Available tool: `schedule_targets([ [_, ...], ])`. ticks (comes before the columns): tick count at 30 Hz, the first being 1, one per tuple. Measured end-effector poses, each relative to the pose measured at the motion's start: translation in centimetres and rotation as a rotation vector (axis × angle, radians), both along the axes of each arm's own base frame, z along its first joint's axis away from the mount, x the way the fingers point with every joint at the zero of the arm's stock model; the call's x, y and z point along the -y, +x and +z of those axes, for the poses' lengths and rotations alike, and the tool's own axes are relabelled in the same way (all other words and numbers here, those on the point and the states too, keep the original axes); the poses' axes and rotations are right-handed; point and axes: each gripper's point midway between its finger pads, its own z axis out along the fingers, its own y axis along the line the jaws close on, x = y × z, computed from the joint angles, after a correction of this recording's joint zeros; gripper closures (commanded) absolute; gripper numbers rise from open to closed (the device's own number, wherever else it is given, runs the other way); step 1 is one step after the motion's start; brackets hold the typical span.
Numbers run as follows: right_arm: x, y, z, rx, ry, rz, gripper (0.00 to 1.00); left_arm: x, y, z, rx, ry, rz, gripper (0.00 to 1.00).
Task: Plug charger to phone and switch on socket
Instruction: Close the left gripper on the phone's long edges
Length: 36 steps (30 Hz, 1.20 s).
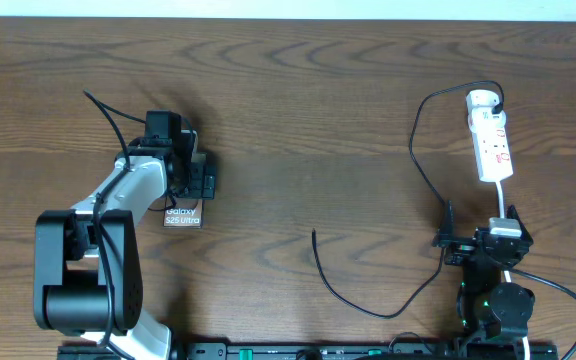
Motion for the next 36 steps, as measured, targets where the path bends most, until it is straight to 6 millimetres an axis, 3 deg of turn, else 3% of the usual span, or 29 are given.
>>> schedule_targets([
  [36, 0.00, 0.00, 0.00, 0.000, 0.000, 0.000, 0.01, -0.04, -0.68, -0.05, -0.032, 0.002, 0.000, 0.18],
])
